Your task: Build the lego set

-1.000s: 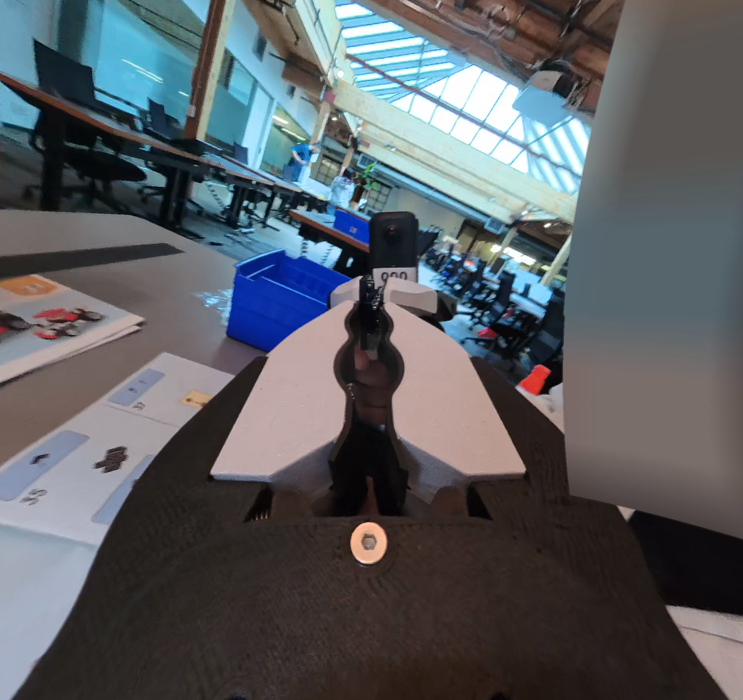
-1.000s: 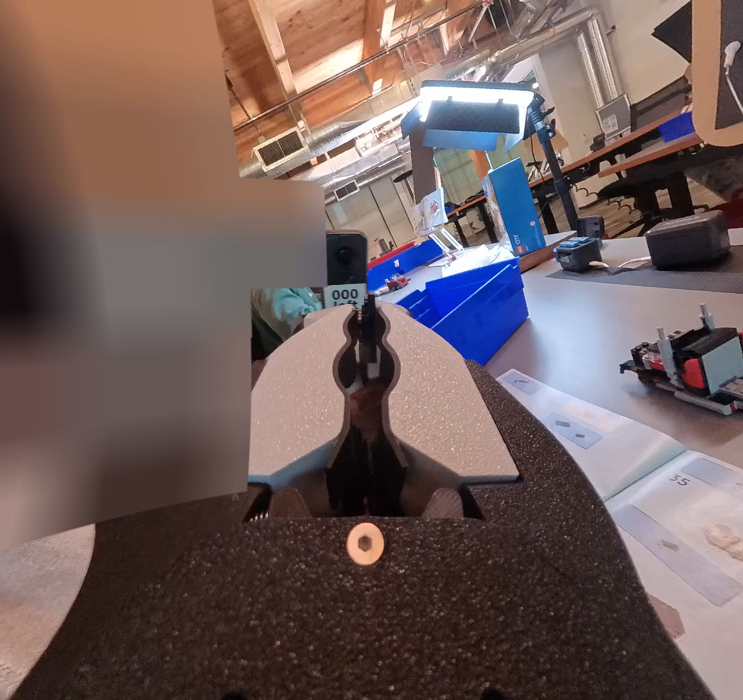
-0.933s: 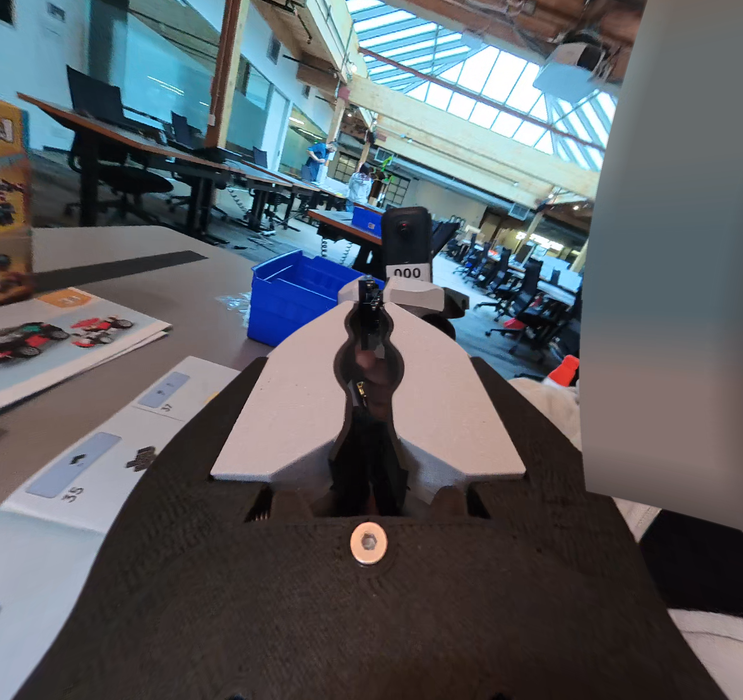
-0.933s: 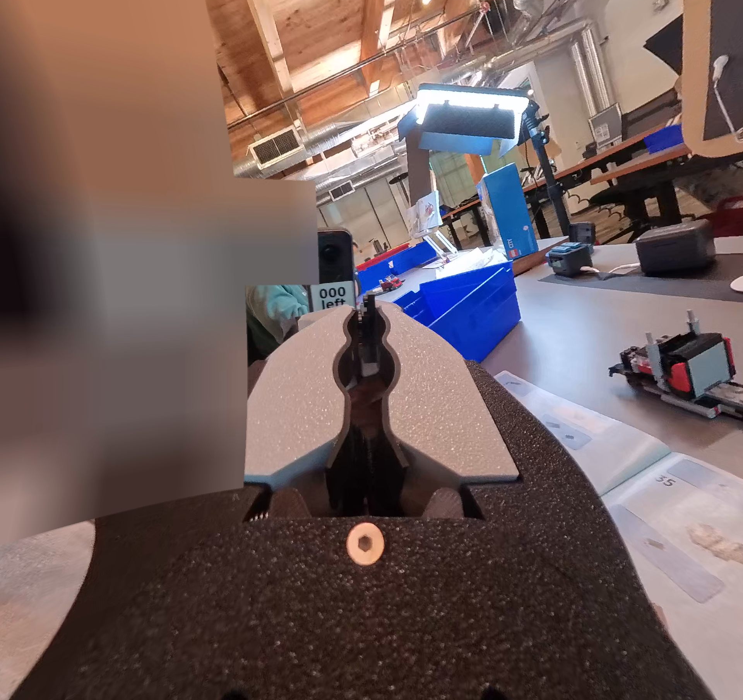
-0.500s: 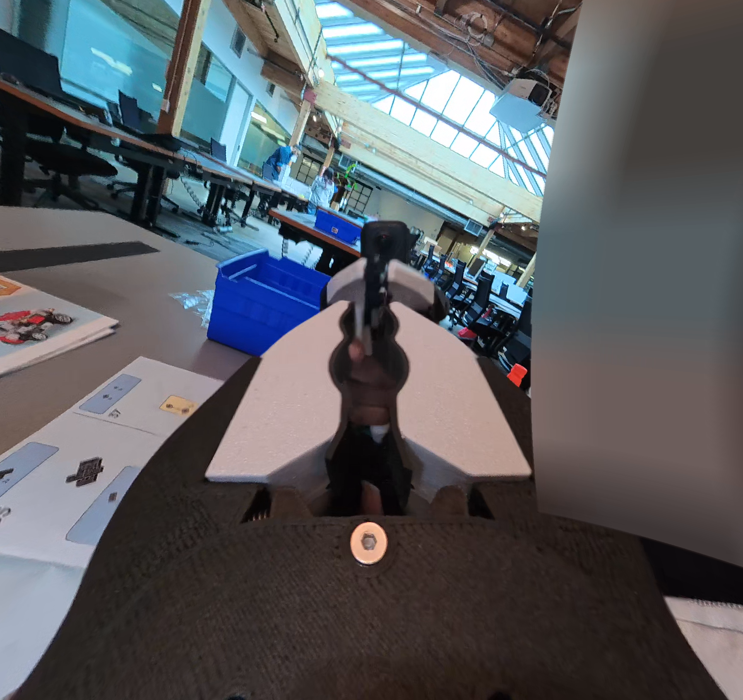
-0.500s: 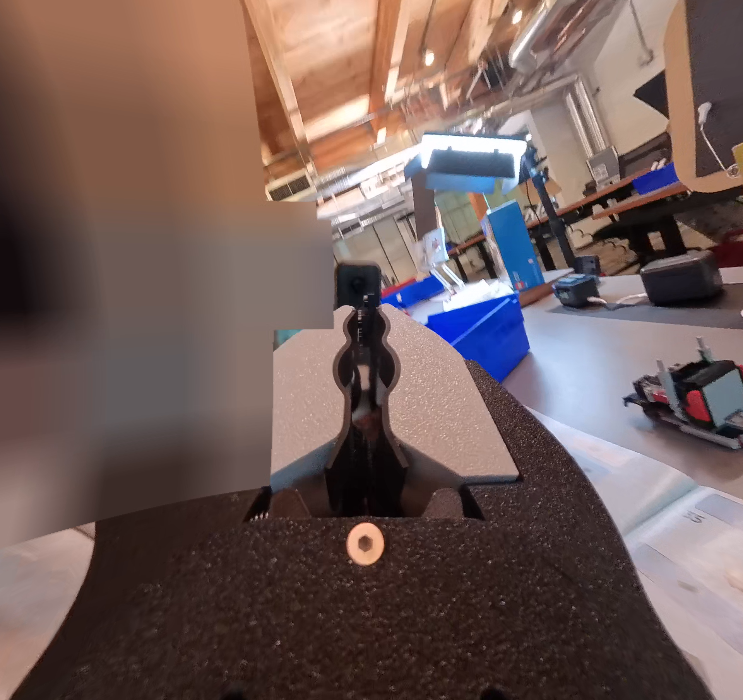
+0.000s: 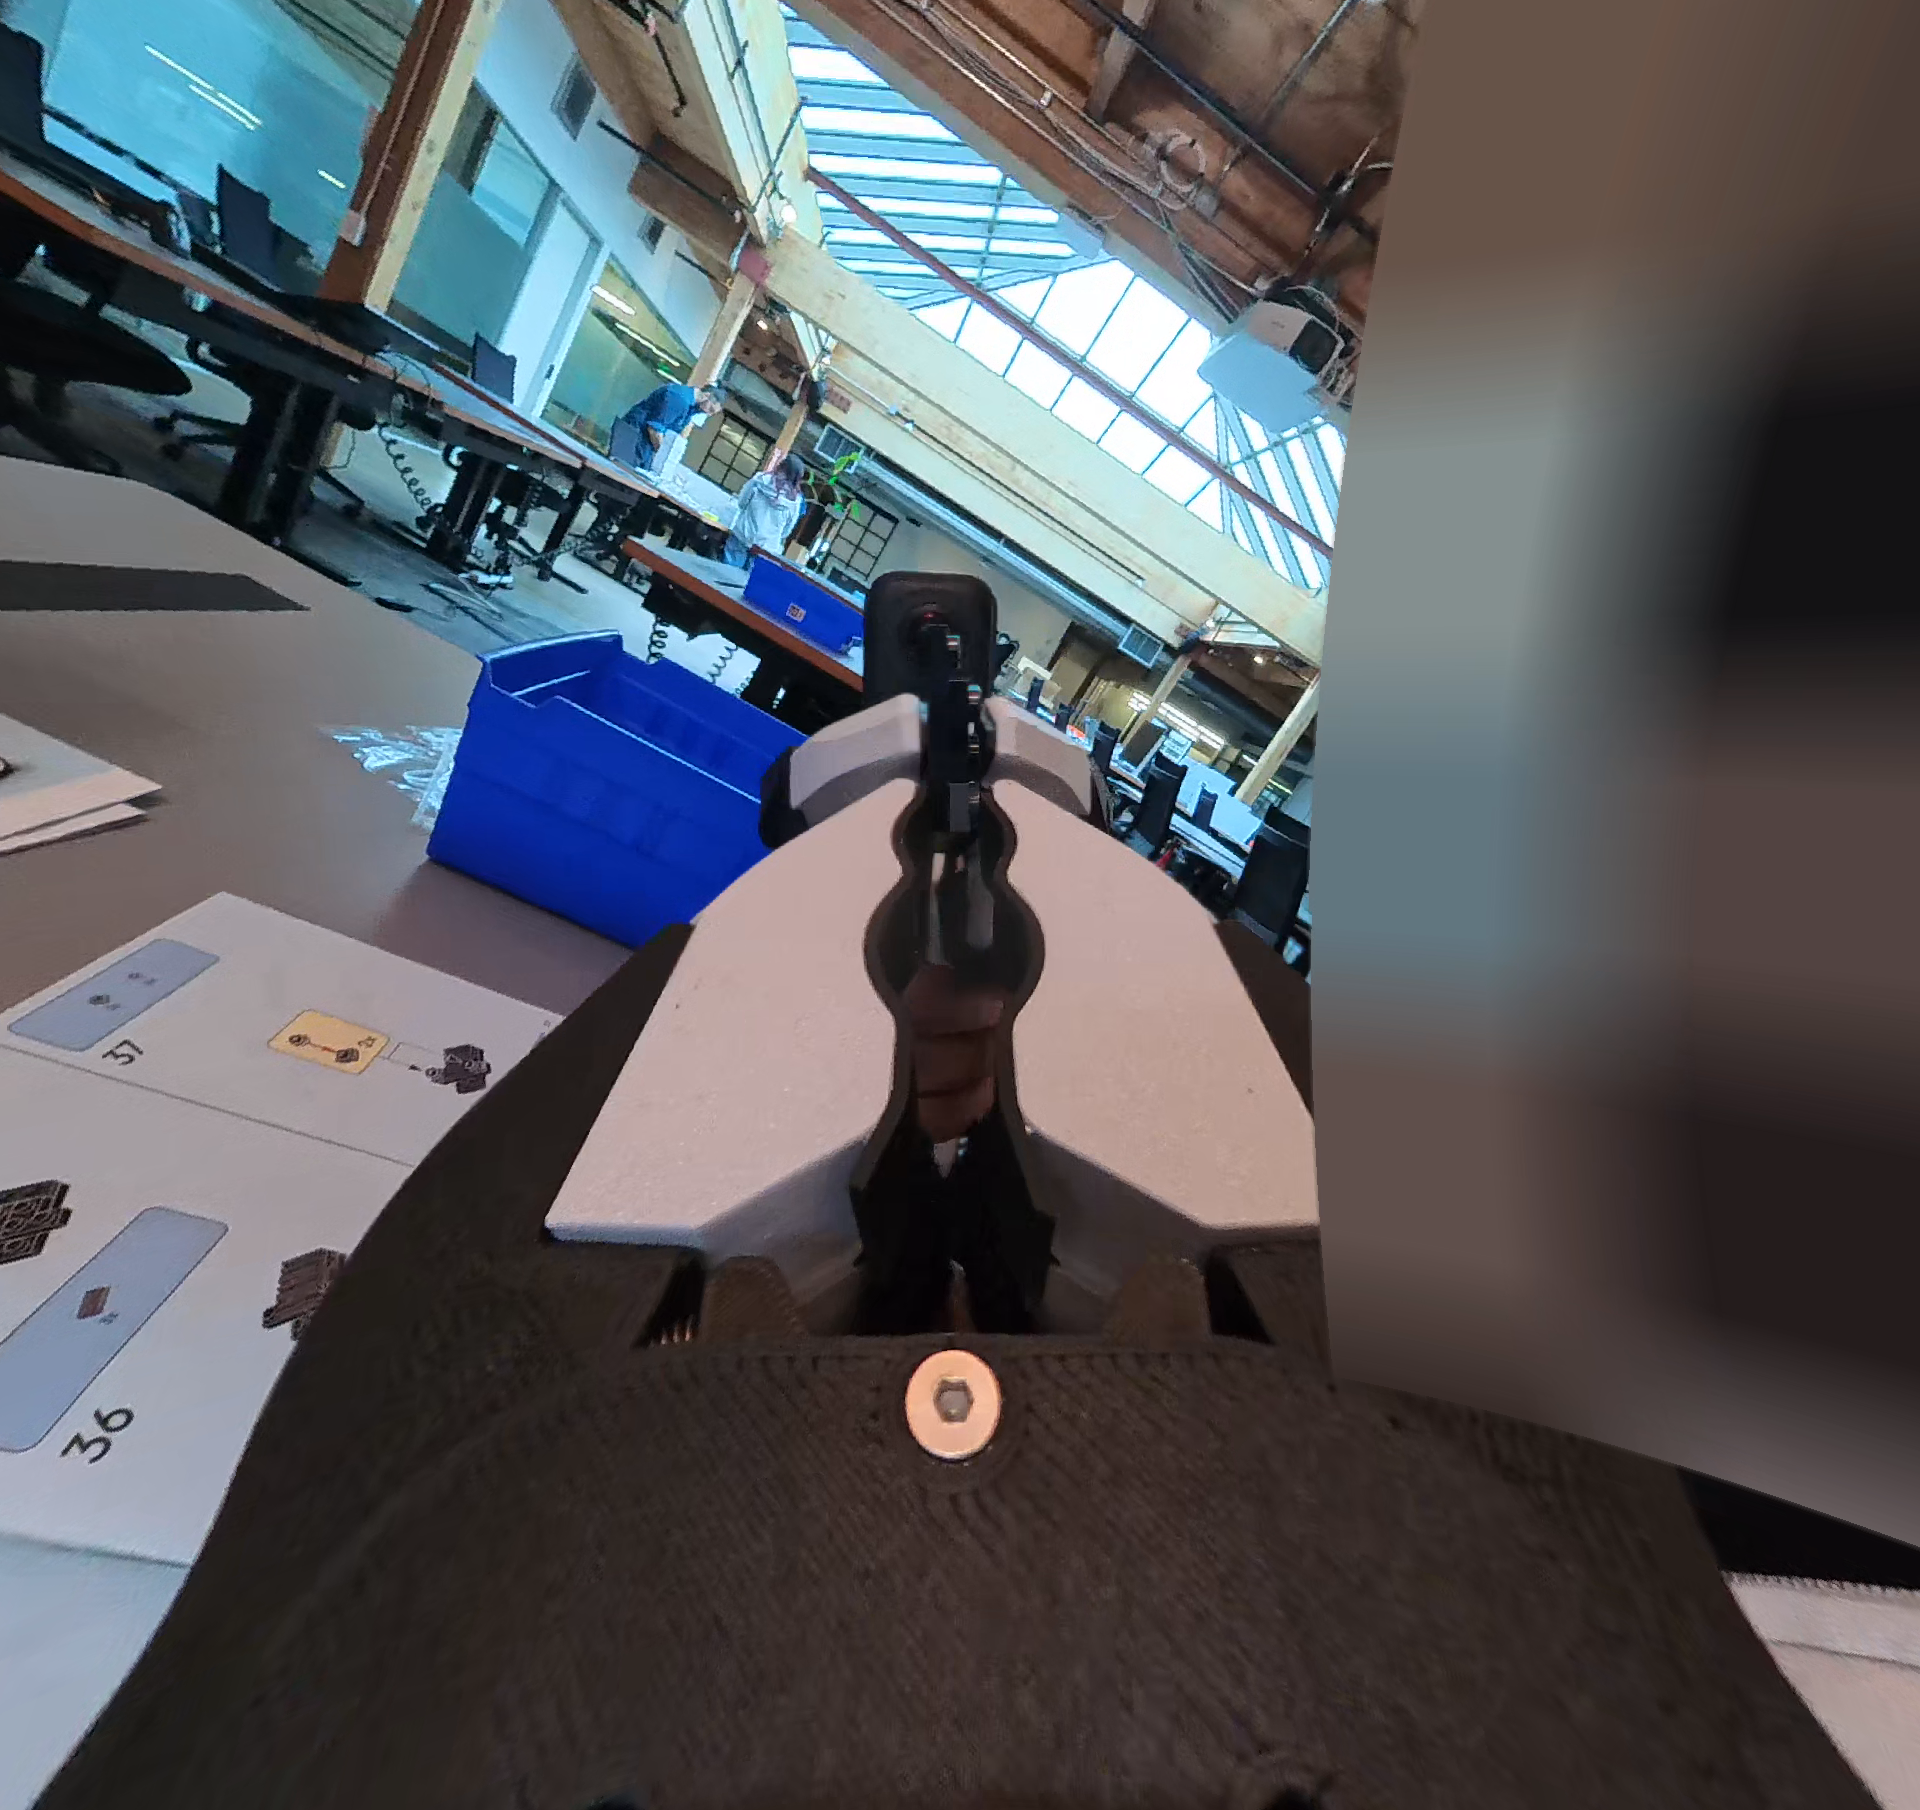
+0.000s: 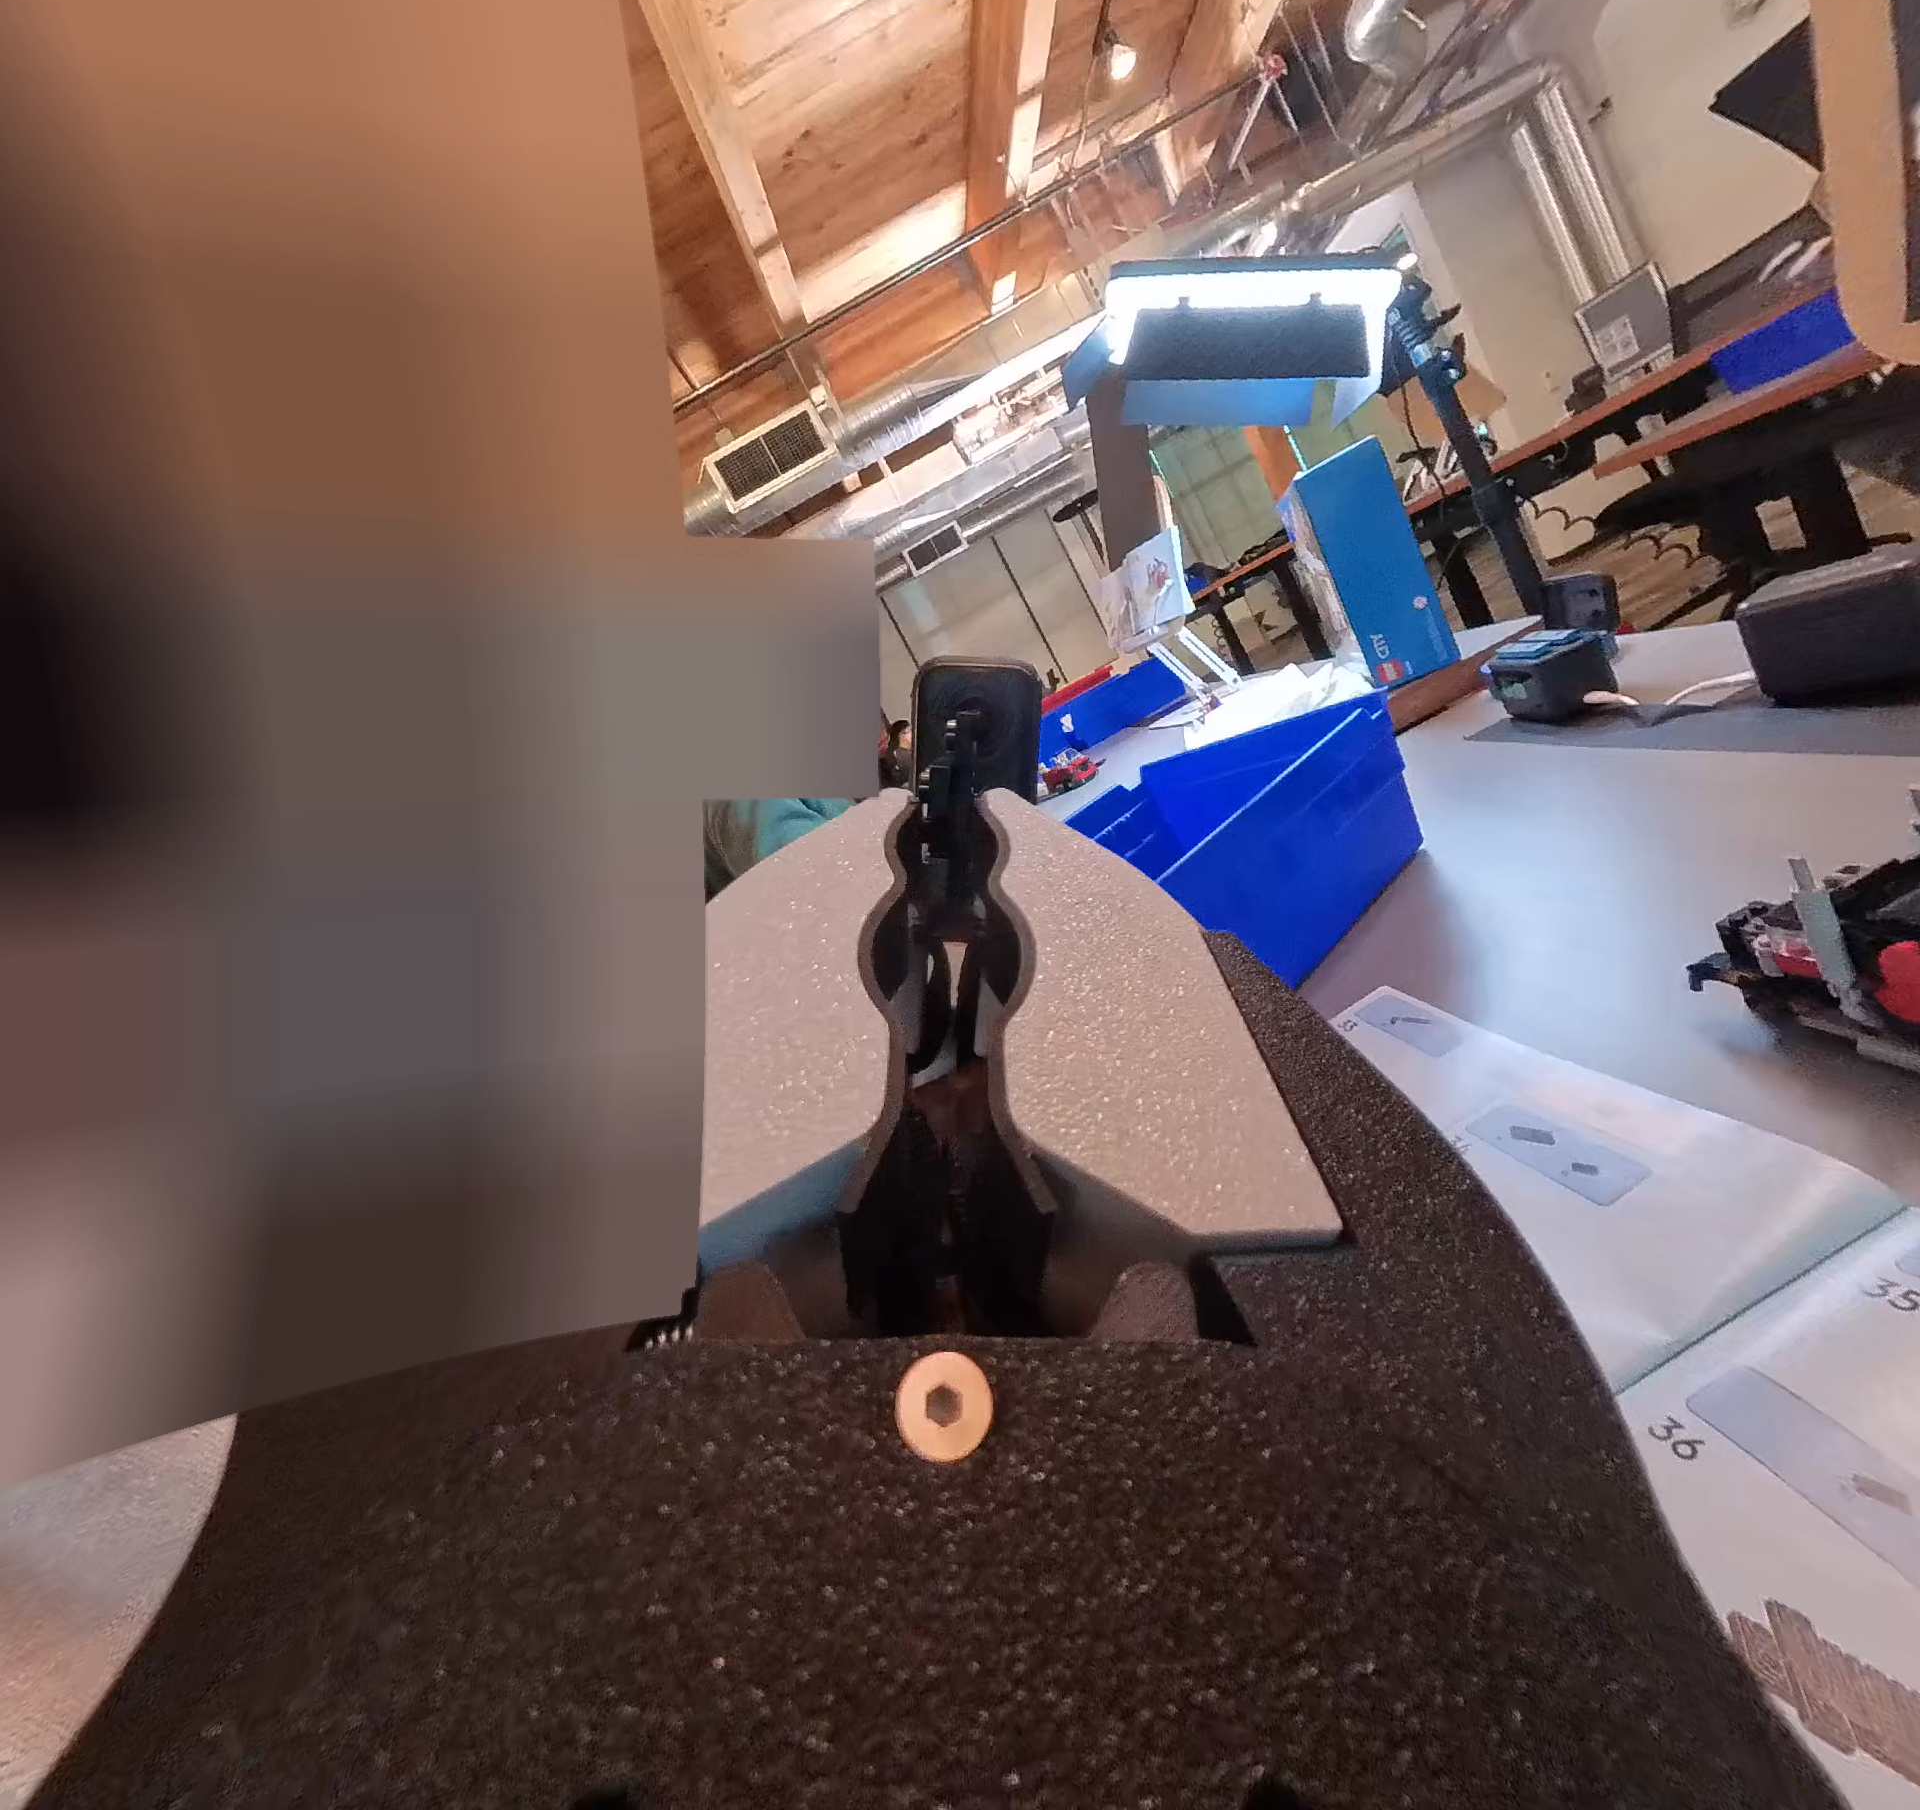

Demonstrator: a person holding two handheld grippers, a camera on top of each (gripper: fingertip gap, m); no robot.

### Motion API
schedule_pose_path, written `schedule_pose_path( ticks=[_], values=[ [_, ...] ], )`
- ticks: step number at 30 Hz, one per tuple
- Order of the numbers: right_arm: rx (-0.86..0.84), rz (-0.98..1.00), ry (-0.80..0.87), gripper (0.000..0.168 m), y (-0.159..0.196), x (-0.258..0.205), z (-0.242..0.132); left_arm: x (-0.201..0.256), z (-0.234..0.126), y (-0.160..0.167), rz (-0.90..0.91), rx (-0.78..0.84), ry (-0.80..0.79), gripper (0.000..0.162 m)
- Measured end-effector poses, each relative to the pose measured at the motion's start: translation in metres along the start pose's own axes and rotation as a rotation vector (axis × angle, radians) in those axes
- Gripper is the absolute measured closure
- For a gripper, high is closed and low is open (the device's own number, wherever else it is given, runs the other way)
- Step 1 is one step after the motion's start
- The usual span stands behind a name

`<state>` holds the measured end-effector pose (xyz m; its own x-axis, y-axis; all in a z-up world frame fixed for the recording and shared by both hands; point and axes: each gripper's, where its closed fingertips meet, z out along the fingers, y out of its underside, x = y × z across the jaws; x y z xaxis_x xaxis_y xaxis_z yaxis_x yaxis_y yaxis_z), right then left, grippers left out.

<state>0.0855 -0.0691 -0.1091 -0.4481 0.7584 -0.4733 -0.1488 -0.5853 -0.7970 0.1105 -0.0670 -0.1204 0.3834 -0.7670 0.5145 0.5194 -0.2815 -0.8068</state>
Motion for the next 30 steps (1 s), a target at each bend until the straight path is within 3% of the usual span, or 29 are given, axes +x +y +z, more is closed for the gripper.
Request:
schedule_pose_path(
  ticks=[4, 9, 12, 15, 19, 24, 25, 28, 30],
  values=[
    [-0.023, -0.058, 0.045, 0.16, 0.003, 0.003, -0.002, -0.003, -0.001, 0.003, 0.012, -0.011, -0.043, 0.153],
    [-0.066, 0.019, 0.063, 0.16, 0.012, 0.005, -0.009, -0.004, -0.002, 0.012, -0.028, -0.023, -0.065, 0.154],
    [-0.078, -0.004, 0.176, 0.151, 0.006, 0.023, -0.03, -0.016, -0.009, 0.027, -0.097, -0.079, -0.11, 0.153],
    [-0.222, -0.014, 0.298, 0.15, 0.011, 0.048, -0.052, -0.033, -0.018, 0.041, -0.227, -0.138, -0.142, 0.153],
    [-0.333, 0.158, 0.134, 0.134, 0.022, 0.036, -0.042, -0.034, -0.015, 0.049, -0.313, -0.166, -0.097, 0.153],
    [-0.317, 0.263, 0.084, 0.147, 0.036, 0.035, -0.03, -0.033, -0.008, 0.042, -0.309, -0.081, -0.082, 0.153],
    [-0.297, 0.265, 0.067, 0.157, 0.037, 0.033, -0.029, -0.032, -0.007, 0.044, -0.312, -0.081, -0.074, 0.153],
    [-0.34, 0.187, 0.109, 0.16, 0.04, 0.039, -0.036, -0.036, -0.008, 0.051, -0.299, -0.099, -0.107, 0.152],
    [-0.401, 0.121, 0.151, 0.16, 0.03, 0.048, -0.045, -0.046, -0.017, 0.055, -0.236, -0.156, -0.194, 0.137]
  ],
)
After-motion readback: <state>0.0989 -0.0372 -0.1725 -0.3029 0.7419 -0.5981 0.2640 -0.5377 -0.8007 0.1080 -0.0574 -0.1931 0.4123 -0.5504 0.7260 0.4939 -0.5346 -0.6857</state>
